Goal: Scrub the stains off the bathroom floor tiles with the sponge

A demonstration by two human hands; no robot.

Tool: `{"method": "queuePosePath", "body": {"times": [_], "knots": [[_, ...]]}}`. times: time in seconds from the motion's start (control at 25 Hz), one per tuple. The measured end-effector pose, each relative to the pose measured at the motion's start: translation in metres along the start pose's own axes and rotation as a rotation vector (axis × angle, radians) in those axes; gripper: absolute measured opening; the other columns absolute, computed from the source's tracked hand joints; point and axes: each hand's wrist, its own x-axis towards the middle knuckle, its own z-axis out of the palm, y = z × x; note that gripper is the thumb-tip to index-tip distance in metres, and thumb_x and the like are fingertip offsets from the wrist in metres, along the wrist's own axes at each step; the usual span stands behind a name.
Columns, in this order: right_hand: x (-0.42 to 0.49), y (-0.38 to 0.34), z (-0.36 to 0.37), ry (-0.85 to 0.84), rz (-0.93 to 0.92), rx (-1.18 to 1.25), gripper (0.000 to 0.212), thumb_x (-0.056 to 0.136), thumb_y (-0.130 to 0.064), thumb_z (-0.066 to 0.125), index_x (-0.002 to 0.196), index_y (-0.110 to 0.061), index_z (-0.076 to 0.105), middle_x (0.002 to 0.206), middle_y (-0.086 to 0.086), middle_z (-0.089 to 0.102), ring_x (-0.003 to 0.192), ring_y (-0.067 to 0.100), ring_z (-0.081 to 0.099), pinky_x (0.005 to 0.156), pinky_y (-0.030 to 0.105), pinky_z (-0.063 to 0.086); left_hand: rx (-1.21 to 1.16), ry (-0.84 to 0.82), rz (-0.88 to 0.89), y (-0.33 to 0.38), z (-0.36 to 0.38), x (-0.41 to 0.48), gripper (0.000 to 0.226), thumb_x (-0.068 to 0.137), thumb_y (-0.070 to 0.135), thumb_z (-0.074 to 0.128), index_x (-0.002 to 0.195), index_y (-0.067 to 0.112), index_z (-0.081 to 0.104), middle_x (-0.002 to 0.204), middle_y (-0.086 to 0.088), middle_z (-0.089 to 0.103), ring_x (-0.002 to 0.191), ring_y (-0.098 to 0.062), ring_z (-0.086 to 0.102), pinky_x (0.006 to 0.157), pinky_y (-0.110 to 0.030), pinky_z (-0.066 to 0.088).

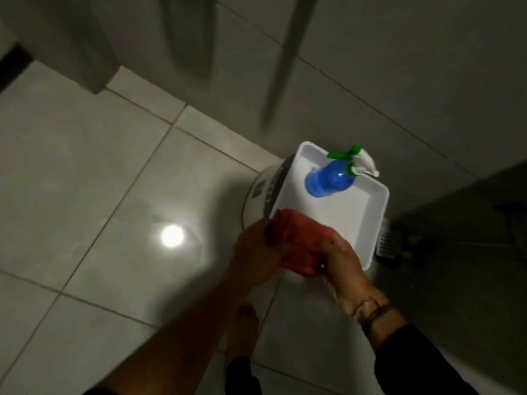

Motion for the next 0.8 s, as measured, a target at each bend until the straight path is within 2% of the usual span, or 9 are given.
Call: {"method": "queuePosePath", "body": {"times": [0.08,0.12,0.2,0.28,0.36,0.48,0.6,0.68,0.8], "knots": [[0.042,-0.014,-0.022,0.142,-0.02,-0.118,0.032,0.102,0.008,0.053,0.124,-0.007,0.071,0.102,0.01,0.078,0.098,0.032,0.073,0.071,0.029,0.067,0.176,-0.007,0.004,0.033,0.033,0.03,0.043,0.092,0.033,0.071,0.133,0.019,0.068,0.125,-0.006,0.074,0.116,-0.029,0.071,0.088,-0.03,0.048],[0.062,-0.017,-0.029,0.187,-0.003,-0.153,0.03,0.102,0.005,0.059,0.128,-0.005,0.069,0.108,0.013,0.076,0.104,0.034,0.072,0.077,0.031,0.066,0.267,-0.002,-0.007,0.045,0.049,0.044,0.041,0.098,0.032,0.066,0.136,0.017,0.064,0.13,-0.009,0.073,0.119,-0.031,0.07,0.088,-0.032,0.049],[0.095,-0.012,-0.039,0.22,0.102,-0.164,0.041,0.1,-0.001,0.069,0.141,-0.003,0.063,0.131,0.02,0.072,0.123,0.04,0.069,0.102,0.043,0.062,0.452,0.026,-0.025,0.059,0.075,0.066,0.037,0.107,0.029,0.057,0.139,0.01,0.06,0.136,-0.012,0.07,0.124,-0.032,0.069,0.096,-0.038,0.054],[0.119,-0.001,-0.043,0.239,0.145,-0.162,0.045,0.098,-0.002,0.075,0.141,-0.002,0.063,0.142,0.024,0.069,0.131,0.043,0.066,0.116,0.052,0.056,0.594,0.06,-0.059,0.061,0.091,0.082,0.036,0.11,0.024,0.05,0.141,0.007,0.06,0.139,-0.014,0.068,0.127,-0.032,0.068,0.103,-0.042,0.054],[0.138,0.013,-0.047,0.288,0.118,-0.209,0.039,0.094,-0.007,0.079,0.132,-0.005,0.069,0.137,0.023,0.073,0.127,0.041,0.068,0.115,0.053,0.057,0.706,0.085,-0.092,0.058,0.107,0.094,0.04,0.11,0.022,0.05,0.147,0.007,0.056,0.143,-0.015,0.064,0.131,-0.035,0.065,0.105,-0.047,0.054],[0.143,0.026,-0.04,0.39,0.049,-0.344,0.028,0.087,-0.013,0.085,0.112,-0.014,0.073,0.122,0.015,0.077,0.114,0.036,0.072,0.102,0.043,0.062,0.86,0.097,-0.038,0.055,0.108,0.099,0.049,0.106,0.025,0.057,0.152,0.01,0.047,0.143,-0.014,0.059,0.131,-0.037,0.064,0.102,-0.052,0.055],[0.134,0.031,-0.041,0.427,-0.006,-0.398,0.04,0.074,-0.018,0.093,0.097,-0.023,0.06,0.106,0.006,0.07,0.096,0.029,0.067,0.083,0.034,0.055,0.978,0.069,0.107,0.051,0.114,0.093,0.052,0.105,0.027,0.06,0.151,0.011,0.044,0.143,-0.013,0.056,0.124,-0.036,0.068,0.084,-0.045,0.052],[0.133,0.027,-0.042,0.439,-0.006,-0.43,0.044,0.074,-0.022,0.094,0.101,-0.021,0.06,0.104,0.001,0.062,0.095,0.026,0.062,0.083,0.036,0.055,1.019,0.076,0.15,0.051,0.115,0.09,0.057,0.101,0.025,0.065,0.152,0.011,0.043,0.144,-0.012,0.054,0.124,-0.038,0.068,0.078,-0.045,0.051],[0.106,0.014,-0.039,0.481,-0.059,-0.385,0.046,0.08,-0.027,0.092,0.114,-0.015,0.064,0.108,0.004,0.066,0.104,0.03,0.067,0.095,0.043,0.061,1.022,0.107,0.267,0.049,0.096,0.059,0.065,0.097,0.025,0.069,0.156,0.016,0.042,0.148,-0.009,0.053,0.131,-0.034,0.062,0.098,-0.047,0.054]]}}
